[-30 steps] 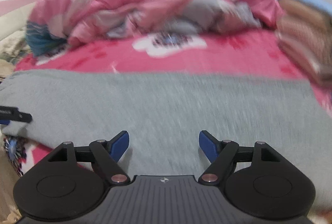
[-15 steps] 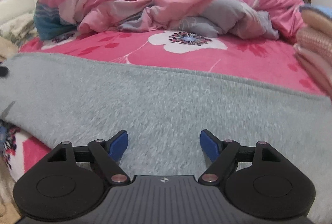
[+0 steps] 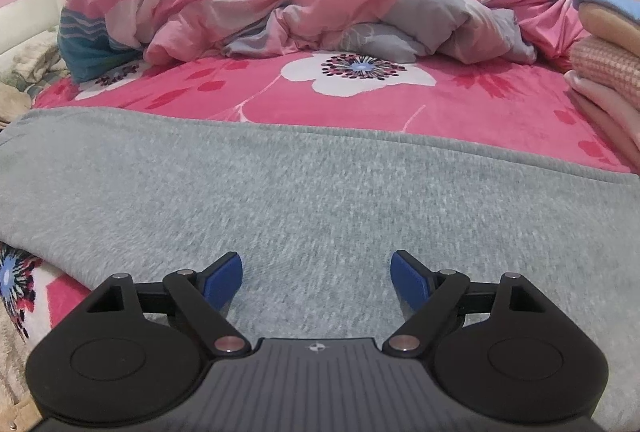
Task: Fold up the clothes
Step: 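Grasp the grey sweatpants cuff with the left tool and lift it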
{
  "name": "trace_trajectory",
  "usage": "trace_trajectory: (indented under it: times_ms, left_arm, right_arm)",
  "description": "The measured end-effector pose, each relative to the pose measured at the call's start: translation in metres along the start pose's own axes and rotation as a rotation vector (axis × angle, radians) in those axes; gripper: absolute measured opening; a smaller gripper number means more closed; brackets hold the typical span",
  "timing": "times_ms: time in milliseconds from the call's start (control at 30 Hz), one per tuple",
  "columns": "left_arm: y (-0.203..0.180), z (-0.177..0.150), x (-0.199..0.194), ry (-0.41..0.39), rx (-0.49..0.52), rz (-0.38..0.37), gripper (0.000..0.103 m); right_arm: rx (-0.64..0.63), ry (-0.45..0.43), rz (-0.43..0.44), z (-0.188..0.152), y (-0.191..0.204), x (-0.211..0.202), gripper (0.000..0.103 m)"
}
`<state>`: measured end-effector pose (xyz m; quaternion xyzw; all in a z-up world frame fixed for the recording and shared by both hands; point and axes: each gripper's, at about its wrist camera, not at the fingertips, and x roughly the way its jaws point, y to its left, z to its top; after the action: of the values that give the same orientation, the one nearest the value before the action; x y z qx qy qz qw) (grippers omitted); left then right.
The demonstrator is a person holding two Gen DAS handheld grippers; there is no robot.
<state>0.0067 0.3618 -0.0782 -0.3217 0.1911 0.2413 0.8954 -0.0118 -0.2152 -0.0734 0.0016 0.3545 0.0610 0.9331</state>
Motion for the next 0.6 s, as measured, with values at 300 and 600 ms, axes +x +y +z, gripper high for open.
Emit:
trace_trajectory:
  times_ms: [300,600]
  left_arm:
    - [0.044,0.004,0.042,0.034,-0.227,-0.11,0.065]
    - [0.038,0.009,0.052,-0.013,-0.196,-0.124,0.034]
  right_arm:
    - [0.0,0.034,-0.033,0.005,0.005,0.004,0.086]
    - [0.005,0.041,-0.053,0.006,0.009,0.006,0.088]
